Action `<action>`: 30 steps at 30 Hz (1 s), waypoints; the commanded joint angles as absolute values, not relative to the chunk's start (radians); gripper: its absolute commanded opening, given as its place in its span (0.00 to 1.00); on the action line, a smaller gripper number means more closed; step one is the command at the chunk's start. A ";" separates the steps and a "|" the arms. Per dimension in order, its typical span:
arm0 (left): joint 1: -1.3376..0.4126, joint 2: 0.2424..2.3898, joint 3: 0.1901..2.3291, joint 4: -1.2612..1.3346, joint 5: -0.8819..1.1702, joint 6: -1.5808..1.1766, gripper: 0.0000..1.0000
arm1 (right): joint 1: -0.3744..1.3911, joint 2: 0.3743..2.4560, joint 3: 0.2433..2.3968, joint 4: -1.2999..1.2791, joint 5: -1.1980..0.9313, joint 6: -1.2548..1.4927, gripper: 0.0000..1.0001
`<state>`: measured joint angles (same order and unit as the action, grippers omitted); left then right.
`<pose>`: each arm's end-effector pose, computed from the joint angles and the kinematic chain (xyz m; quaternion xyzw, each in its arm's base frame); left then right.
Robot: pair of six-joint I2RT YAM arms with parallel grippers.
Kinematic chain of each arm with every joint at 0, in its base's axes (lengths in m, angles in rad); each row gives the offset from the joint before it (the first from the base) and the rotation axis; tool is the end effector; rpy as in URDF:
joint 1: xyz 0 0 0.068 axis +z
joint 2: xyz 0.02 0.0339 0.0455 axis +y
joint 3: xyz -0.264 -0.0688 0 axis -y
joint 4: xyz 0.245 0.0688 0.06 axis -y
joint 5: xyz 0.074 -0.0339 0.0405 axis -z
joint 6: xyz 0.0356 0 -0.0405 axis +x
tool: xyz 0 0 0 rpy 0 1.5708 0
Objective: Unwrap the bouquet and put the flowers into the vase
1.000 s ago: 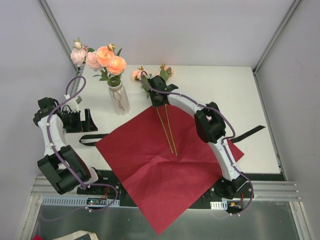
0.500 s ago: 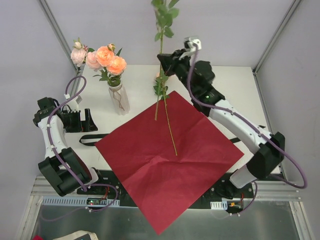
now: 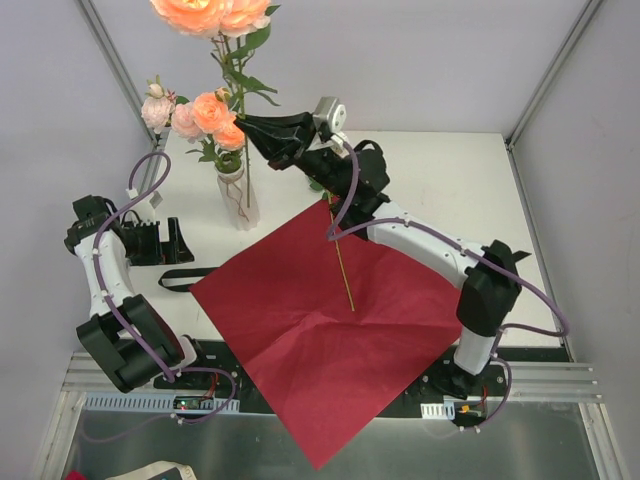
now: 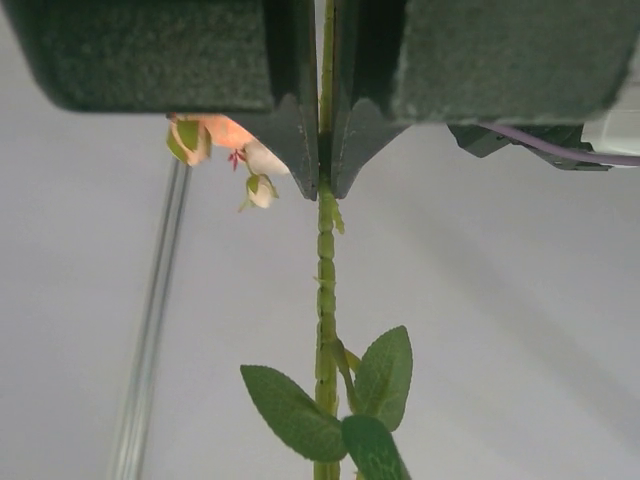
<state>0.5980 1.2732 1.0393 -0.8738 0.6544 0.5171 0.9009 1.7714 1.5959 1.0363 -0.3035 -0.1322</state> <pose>0.2110 0.1175 0.2760 0.0364 0.9239 -0.1505 0.3499 0.2367 0.3160 0.4704 -0.2929 0.2288 0.3962 0.8395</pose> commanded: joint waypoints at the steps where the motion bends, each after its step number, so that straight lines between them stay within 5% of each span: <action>1: 0.611 1.261 1.086 -0.920 0.701 0.543 0.99 | 0.939 1.798 1.742 1.128 -0.393 -0.267 0.01; 30: 0.612 1.278 1.175 -1.008 0.640 0.612 0.99 | 0.913 2.166 2.149 1.072 -0.347 -0.330 0.01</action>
